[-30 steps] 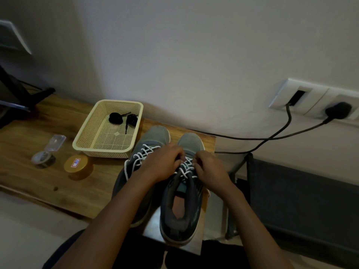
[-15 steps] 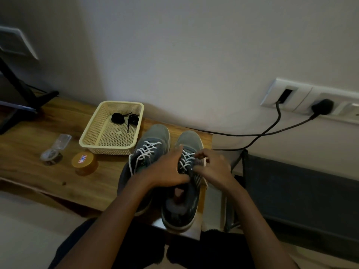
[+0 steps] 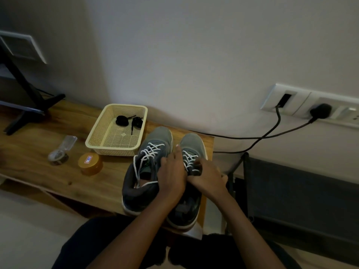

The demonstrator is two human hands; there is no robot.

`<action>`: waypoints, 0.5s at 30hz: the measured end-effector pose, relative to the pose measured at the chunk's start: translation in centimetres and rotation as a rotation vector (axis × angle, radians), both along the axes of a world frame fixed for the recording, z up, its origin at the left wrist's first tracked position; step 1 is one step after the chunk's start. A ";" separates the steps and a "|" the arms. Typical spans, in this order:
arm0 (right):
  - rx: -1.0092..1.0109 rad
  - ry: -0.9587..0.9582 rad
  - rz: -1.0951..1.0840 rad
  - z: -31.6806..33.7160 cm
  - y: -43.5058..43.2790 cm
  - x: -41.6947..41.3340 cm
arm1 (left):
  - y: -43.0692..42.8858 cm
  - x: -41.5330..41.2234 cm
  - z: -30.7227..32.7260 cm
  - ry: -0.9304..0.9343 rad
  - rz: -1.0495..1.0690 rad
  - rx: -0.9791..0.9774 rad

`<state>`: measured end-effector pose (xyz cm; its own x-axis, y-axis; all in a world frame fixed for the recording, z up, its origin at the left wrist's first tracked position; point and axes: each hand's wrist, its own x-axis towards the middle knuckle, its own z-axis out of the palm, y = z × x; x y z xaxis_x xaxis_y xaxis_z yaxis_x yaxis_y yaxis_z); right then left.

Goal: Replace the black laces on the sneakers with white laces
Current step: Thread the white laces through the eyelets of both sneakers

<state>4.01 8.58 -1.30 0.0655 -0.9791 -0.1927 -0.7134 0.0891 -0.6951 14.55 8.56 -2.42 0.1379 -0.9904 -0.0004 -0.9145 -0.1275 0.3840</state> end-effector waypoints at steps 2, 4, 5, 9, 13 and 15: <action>-0.066 0.013 -0.046 0.0 0.2 0.2 | -0.3 0.0 -0.2 -0.034 0.000 -0.010; -0.127 0.098 -0.045 0.2 0.4 0.3 | -0.4 0.1 -0.4 -0.018 0.001 -0.032; -0.139 0.132 -0.028 0.3 0.5 0.3 | -0.4 0.3 -0.4 -0.010 0.003 -0.046; -0.088 0.236 0.041 0.6 0.0 -0.3 | -0.5 0.4 -0.4 0.007 -0.001 -0.076; -0.309 0.533 -0.028 -0.3 0.5 1.0 | -0.5 0.4 -0.3 -0.016 -0.019 -0.096; -0.454 0.596 -0.094 -0.6 0.5 1.7 | -0.4 0.2 -0.1 -0.042 -0.032 -0.098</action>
<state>5.71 9.13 -1.92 -0.0113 -0.9671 0.2541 -0.9837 -0.0349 -0.1763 14.80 8.21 -2.51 0.1044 -0.9893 0.1015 -0.9329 -0.0620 0.3547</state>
